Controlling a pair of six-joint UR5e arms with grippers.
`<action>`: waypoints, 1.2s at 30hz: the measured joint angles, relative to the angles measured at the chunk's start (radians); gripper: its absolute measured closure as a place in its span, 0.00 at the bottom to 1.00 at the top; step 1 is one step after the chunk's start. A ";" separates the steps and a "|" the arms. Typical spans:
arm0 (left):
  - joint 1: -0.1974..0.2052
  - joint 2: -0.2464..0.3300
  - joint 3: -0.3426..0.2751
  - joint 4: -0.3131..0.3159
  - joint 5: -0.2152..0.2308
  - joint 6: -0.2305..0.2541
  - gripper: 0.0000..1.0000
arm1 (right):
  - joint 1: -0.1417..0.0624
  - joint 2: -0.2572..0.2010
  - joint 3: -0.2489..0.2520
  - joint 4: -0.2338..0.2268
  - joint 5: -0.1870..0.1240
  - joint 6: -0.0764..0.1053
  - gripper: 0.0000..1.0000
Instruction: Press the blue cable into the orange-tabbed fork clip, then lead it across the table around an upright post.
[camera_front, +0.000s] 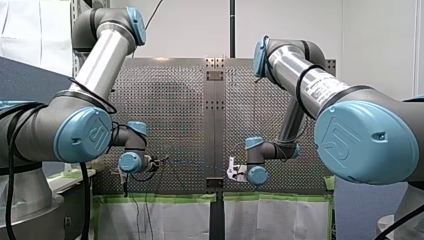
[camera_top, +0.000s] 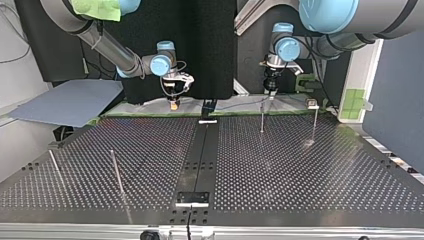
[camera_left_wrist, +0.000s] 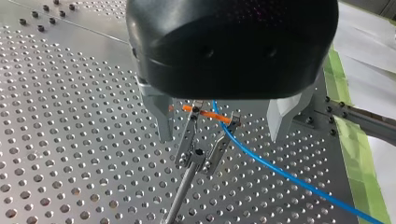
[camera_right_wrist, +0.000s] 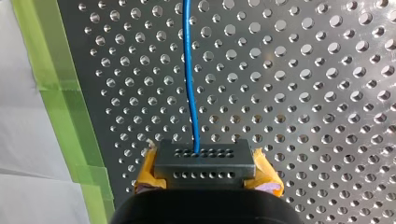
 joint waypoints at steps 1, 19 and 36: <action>0.000 0.000 0.000 0.000 0.000 0.000 0.00 | 0.000 0.000 0.000 0.000 0.000 0.000 1.00; -0.025 0.001 0.000 -0.072 0.052 0.099 0.00 | 0.002 0.000 0.000 0.000 -0.002 0.000 1.00; -0.114 0.001 0.001 -0.034 -0.042 0.092 0.00 | 0.003 0.000 0.000 -0.003 -0.006 0.003 1.00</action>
